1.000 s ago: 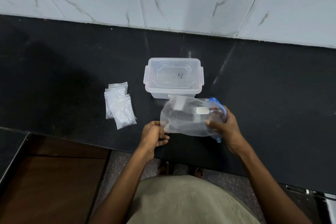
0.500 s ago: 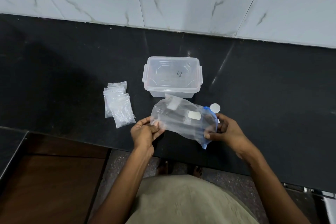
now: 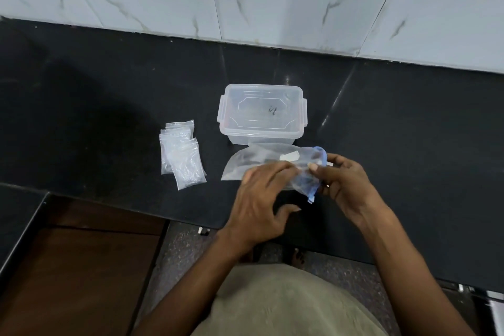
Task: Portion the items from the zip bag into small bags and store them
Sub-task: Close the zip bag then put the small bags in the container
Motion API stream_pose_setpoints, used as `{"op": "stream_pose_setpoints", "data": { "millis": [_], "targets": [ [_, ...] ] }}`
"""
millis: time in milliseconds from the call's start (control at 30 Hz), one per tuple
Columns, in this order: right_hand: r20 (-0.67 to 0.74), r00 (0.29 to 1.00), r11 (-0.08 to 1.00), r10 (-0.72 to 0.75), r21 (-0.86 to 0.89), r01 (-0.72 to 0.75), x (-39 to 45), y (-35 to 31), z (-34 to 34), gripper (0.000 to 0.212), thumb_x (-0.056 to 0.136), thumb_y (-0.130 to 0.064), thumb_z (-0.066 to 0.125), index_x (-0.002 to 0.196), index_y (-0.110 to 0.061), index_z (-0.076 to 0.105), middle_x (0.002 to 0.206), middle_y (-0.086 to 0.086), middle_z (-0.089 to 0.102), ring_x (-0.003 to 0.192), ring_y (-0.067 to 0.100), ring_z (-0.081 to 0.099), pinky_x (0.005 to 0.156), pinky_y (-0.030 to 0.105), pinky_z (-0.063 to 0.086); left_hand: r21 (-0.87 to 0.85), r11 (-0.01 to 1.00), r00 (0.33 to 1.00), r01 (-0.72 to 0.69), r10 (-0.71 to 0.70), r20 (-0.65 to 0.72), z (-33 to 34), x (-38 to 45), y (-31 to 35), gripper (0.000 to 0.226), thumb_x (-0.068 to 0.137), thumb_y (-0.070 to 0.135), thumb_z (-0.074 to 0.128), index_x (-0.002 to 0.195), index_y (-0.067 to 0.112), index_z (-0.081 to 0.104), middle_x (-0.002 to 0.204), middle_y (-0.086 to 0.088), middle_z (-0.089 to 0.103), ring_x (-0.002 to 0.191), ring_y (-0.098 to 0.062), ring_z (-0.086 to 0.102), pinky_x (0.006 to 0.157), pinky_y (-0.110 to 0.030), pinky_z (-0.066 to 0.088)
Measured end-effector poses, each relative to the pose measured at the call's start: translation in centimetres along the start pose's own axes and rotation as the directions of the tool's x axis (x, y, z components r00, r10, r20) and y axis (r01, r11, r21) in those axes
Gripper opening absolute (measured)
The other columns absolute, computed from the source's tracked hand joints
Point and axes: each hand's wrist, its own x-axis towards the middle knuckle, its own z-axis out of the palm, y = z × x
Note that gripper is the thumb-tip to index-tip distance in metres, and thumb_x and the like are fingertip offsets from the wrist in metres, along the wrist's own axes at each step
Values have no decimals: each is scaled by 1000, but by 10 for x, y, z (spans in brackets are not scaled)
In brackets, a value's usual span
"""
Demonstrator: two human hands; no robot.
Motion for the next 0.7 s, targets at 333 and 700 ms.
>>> {"op": "stream_pose_setpoints", "data": {
  "millis": [333,700],
  "targets": [
    [208,657,477,-725,-537,696,-31,-28,24,38,84,-14,81,118,-9,65,113,4,68,102,22,66,81,33,55,133,991,938,-35,79,-337,-21,37,8,27,81,-8,67,102,5,78,99,-5,77,88,-24,71,75,-39,48],
    [274,596,404,-755,-521,752,-32,-43,53,19,76,3,84,91,-5,76,86,0,74,76,13,69,73,20,54,-162,987,926,-16,-46,-374,-43,57,25,17,90,5,66,105,2,74,104,-8,71,97,-23,66,79,-44,55]
  ]
}}
